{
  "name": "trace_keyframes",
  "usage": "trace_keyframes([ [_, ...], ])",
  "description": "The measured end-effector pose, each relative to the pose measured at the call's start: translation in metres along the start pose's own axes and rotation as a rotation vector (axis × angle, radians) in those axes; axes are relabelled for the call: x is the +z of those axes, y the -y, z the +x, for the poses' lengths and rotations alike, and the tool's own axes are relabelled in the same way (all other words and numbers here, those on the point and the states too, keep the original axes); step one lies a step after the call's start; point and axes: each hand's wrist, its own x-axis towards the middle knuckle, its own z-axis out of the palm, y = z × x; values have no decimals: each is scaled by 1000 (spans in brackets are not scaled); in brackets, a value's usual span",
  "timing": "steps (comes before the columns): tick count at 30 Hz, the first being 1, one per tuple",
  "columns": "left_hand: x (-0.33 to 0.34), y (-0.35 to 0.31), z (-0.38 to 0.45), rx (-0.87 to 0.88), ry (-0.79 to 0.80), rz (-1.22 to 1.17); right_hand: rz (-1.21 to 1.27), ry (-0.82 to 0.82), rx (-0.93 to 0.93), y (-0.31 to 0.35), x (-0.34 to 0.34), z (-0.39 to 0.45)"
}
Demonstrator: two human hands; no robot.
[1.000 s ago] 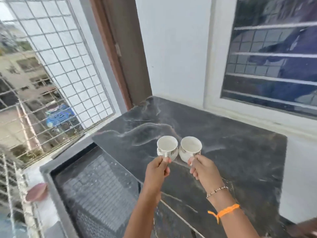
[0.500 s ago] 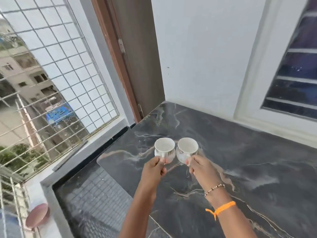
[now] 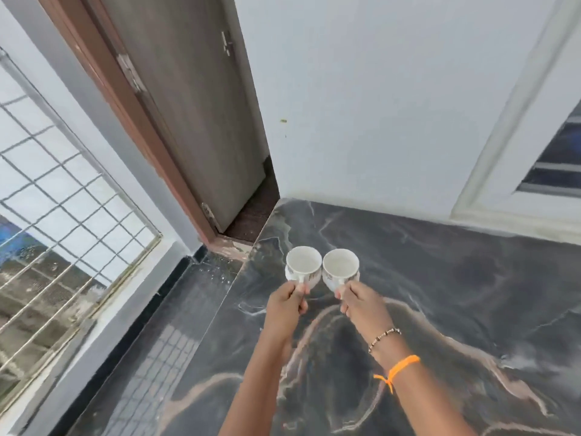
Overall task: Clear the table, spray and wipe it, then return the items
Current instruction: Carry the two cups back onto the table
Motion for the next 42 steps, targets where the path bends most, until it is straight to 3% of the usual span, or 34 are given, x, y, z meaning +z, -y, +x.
trace_keyframes([
  [7,-58,11,136,-14,61,169,136,-174,95,22,80,95],
  [20,-58,25,266,-63,103,75,144,-347,139,33,131,202],
  [31,-53,22,289,-44,163,66,-11,-346,95,38,127,232],
  [42,-42,24,211,-192,81,-5,244,-352,149,32,109,178],
])
